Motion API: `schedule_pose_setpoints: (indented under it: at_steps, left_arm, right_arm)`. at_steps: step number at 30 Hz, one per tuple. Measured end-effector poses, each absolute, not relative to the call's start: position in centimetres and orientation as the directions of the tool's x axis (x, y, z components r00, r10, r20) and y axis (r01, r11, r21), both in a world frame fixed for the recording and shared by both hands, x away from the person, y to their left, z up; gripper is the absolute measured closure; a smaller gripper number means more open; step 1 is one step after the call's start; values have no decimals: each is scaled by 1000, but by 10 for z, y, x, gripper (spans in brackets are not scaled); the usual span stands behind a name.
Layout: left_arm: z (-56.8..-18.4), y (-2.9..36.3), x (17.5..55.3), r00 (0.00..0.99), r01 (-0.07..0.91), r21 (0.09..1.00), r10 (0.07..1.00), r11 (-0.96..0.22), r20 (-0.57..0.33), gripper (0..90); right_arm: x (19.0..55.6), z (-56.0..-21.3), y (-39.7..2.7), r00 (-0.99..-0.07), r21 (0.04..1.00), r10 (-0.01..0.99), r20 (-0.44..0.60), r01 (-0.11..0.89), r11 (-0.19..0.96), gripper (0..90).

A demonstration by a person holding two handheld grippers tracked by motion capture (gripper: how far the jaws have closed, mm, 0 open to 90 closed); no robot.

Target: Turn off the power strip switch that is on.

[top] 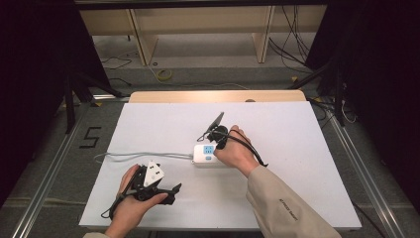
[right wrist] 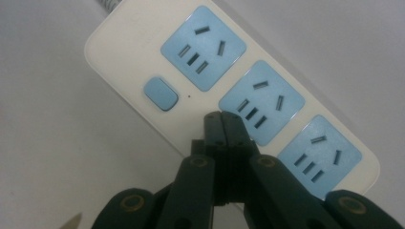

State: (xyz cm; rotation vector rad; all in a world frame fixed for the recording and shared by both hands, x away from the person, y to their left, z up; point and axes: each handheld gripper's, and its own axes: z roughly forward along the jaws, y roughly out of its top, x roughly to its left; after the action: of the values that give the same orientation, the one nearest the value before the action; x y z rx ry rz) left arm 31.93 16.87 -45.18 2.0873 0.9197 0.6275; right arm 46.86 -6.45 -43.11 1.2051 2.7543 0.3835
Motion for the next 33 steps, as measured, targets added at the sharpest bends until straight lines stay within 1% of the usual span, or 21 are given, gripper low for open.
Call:
schedule_pose_setpoints:
  at_steps: [16,33]
  left_arm:
    - [-452,169,320,623,404,792,772,-458,129,59]
    - [-451,169,320,622,402,792,772,-459,132,58]
  right_arm:
    - [469,-432,-69,-663,294,747,38,722,626,900]
    - [470,-432,-71,-665,298,746,48,722,625,900]
